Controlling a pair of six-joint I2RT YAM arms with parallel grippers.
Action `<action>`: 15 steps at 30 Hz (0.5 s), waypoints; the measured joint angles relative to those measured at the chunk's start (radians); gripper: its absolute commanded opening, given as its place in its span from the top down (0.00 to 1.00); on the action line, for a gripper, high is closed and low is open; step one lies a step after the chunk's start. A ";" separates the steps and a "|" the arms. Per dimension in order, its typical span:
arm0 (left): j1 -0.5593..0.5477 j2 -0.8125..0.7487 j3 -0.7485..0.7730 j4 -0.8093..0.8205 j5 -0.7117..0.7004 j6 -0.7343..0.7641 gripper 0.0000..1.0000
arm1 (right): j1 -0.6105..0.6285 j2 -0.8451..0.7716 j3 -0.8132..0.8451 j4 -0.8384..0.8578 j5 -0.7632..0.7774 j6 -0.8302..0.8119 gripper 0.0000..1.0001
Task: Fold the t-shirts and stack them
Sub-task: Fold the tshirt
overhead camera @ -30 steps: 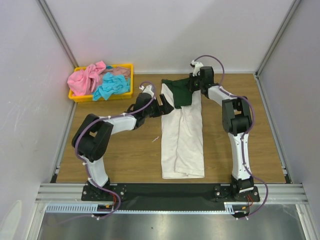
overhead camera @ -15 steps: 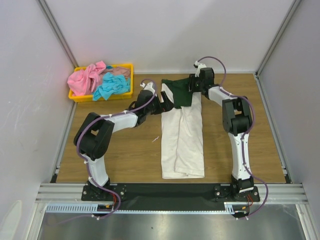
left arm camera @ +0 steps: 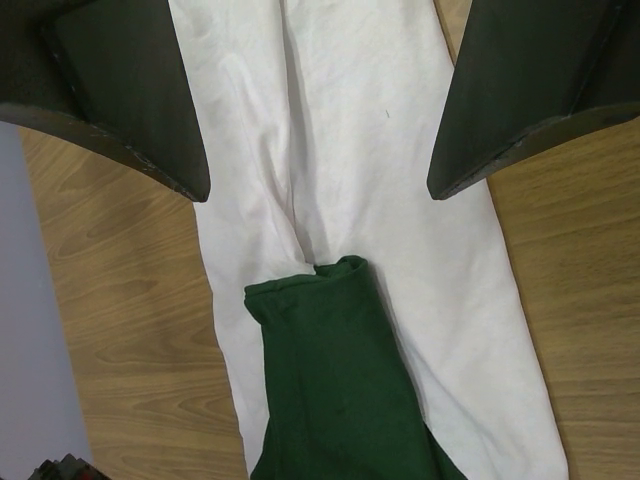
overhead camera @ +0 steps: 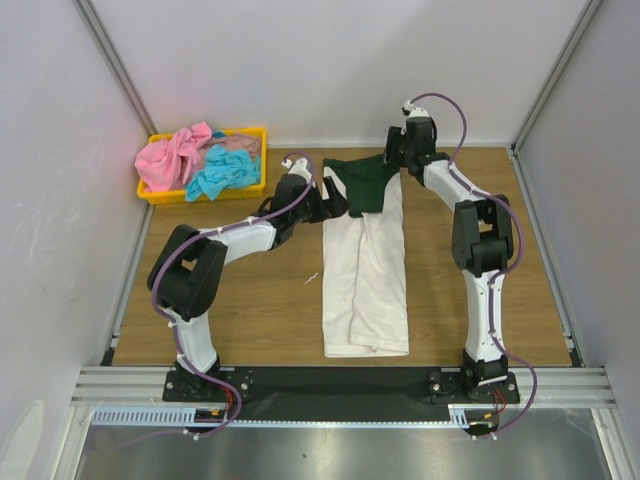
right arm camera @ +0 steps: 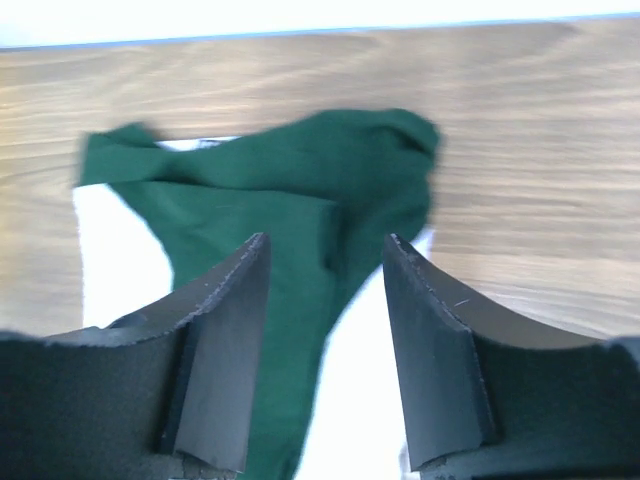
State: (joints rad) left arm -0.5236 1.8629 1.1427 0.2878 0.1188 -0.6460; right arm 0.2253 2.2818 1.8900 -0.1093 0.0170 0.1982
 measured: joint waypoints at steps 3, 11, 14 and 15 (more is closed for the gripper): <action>0.000 0.000 0.000 -0.002 0.001 0.000 0.03 | 0.003 -0.010 0.000 0.003 -0.077 0.048 0.49; 0.000 -0.020 -0.031 -0.006 0.000 0.000 0.03 | 0.010 -0.066 -0.221 0.046 -0.265 0.227 0.63; 0.000 -0.041 -0.059 -0.007 0.000 0.000 0.03 | 0.015 -0.082 -0.327 0.058 -0.288 0.260 0.65; 0.000 -0.048 -0.069 -0.007 0.000 0.001 0.03 | 0.017 -0.083 -0.352 0.059 -0.288 0.265 0.66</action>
State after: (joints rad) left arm -0.5236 1.8149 1.0733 0.2806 0.1188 -0.6453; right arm 0.2424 2.1990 1.5375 -0.0502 -0.2710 0.4633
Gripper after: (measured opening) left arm 0.965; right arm 0.355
